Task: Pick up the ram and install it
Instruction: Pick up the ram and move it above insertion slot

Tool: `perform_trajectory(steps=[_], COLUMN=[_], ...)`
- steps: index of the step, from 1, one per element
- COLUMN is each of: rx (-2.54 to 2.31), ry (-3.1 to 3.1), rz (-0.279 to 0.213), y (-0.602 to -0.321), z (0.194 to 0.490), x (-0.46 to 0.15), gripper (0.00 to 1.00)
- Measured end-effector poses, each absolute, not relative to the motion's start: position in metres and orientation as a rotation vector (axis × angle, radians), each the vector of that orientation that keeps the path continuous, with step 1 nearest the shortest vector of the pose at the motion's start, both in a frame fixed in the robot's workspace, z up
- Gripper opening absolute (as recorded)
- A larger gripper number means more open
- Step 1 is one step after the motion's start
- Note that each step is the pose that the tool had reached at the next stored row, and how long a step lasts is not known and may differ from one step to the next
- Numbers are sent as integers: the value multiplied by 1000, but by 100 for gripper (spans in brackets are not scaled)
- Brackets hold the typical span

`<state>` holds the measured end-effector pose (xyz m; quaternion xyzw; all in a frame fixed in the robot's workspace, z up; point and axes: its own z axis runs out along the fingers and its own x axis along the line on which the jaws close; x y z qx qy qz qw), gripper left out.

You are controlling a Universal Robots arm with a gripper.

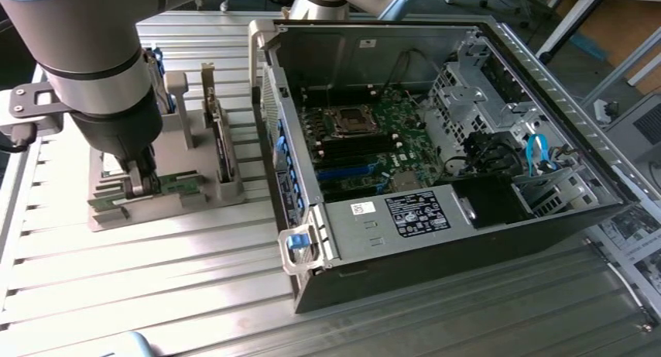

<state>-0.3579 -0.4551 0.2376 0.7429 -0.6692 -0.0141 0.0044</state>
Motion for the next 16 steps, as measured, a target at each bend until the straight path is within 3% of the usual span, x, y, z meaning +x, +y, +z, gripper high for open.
perform_trajectory(steps=[16], rx=[2323], ry=[-2093], rz=[-35], y=[-454], z=[247], x=[-358], gripper=[12])
